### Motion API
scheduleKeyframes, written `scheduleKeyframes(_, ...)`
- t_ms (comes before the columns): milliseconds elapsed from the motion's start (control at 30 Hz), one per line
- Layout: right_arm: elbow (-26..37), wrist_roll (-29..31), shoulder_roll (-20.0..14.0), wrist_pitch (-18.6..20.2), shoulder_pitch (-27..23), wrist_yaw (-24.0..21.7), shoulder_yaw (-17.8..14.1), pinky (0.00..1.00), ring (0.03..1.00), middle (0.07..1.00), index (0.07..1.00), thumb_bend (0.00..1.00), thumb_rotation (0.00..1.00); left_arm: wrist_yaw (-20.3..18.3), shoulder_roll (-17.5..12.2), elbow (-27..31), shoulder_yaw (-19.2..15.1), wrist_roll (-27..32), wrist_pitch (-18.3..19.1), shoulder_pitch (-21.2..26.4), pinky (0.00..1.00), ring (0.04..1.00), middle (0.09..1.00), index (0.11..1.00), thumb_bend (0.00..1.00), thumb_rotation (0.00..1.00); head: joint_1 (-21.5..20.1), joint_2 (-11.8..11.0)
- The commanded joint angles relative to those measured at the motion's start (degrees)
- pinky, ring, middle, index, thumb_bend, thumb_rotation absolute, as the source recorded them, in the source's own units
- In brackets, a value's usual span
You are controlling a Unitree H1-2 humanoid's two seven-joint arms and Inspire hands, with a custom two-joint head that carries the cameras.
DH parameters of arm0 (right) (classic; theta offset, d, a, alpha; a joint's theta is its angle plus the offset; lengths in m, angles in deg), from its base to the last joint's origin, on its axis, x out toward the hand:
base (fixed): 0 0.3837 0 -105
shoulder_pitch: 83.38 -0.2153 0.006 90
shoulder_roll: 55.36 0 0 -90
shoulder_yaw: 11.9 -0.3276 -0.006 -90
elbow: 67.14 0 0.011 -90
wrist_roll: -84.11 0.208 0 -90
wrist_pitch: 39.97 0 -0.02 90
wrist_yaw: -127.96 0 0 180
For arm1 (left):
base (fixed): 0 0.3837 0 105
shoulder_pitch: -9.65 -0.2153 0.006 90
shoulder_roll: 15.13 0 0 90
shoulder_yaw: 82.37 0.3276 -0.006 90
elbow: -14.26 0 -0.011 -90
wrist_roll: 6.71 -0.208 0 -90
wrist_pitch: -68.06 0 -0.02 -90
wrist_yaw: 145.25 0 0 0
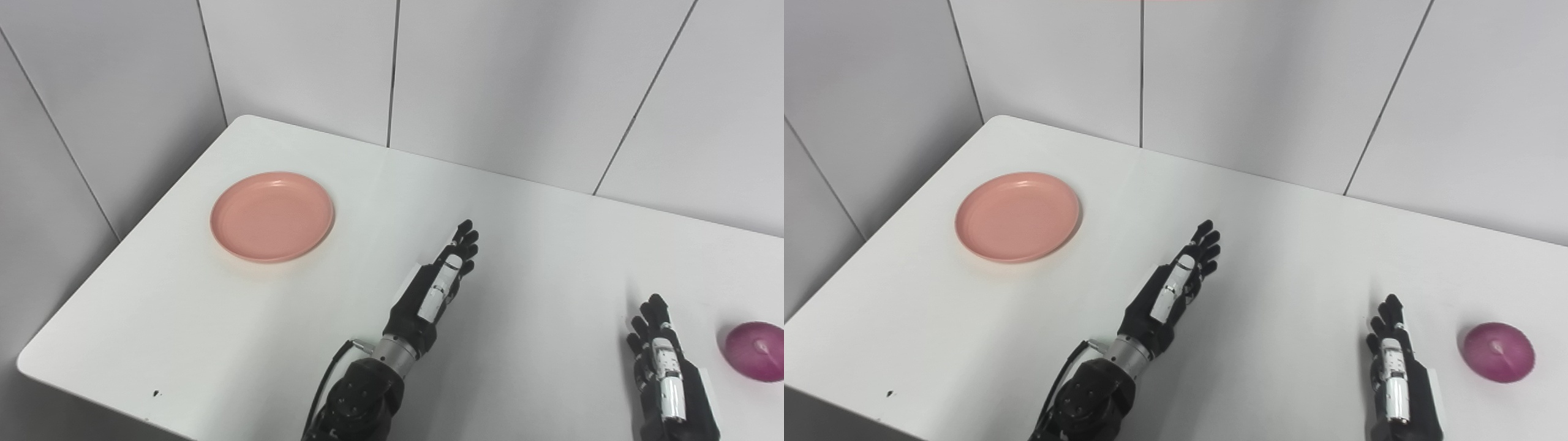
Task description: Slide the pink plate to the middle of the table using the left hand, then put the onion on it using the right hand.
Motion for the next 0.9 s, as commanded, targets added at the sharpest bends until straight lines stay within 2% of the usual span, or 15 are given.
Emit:
scheduleKeyframes(0,1.5,-0.1,0.2,-0.7,-0.8,-0.1,0.0,1.0,1.0,1.0,1.0,0.0,1.0,0.2,-0.2,0.7,-0.6,-0.2,-1.8,1.4,1.0,1.0,1.0,1.0,0.45,1.0,-0.1,0.0)
scheduleKeyframes(133,1.5,-0.1,0.5,-0.5,-0.8,0.1,-0.1,1.0,1.0,1.0,1.0,0.0,1.0,0.2,-0.2,2.6,-1.3,0.5,-0.8,2.5,1.0,1.0,1.0,1.0,0.42,1.0,-0.1,0.0)
scheduleKeyframes(333,1.5,-0.8,0.2,-0.2,-0.8,0.1,0.2,1.0,1.0,1.0,1.0,0.0,1.0,1.0,-1.0,4.6,-1.8,-2.2,-0.4,4.1,1.0,1.0,1.0,1.0,0.48,1.0,0.0,-0.4)
scheduleKeyframes(467,1.3,-0.9,0.2,-0.5,-0.7,0.1,0.1,1.0,1.0,1.0,1.0,0.0,1.0,1.5,-1.0,5.3,-2.2,-2.2,-1.0,5.3,1.0,1.0,1.0,1.0,0.46,1.0,0.1,-0.4)
scheduleKeyframes(733,0.9,-0.7,0.1,-1.0,-0.7,-0.1,-0.1,1.0,1.0,1.0,1.0,0.0,1.0,2.4,-0.7,10.1,-3.1,-0.9,2.7,7.2,1.0,1.0,1.0,1.0,0.43,1.0,0.4,-0.7)
scheduleKeyframes(867,0.8,-0.4,0.2,-0.8,-0.8,-0.1,-0.2,1.0,1.0,1.0,1.0,0.0,1.0,3.5,-1.2,11.9,-3.7,-2.0,4.2,8.3,0.99,1.0,1.0,0.996,0.47,1.0,0.5,-0.8)
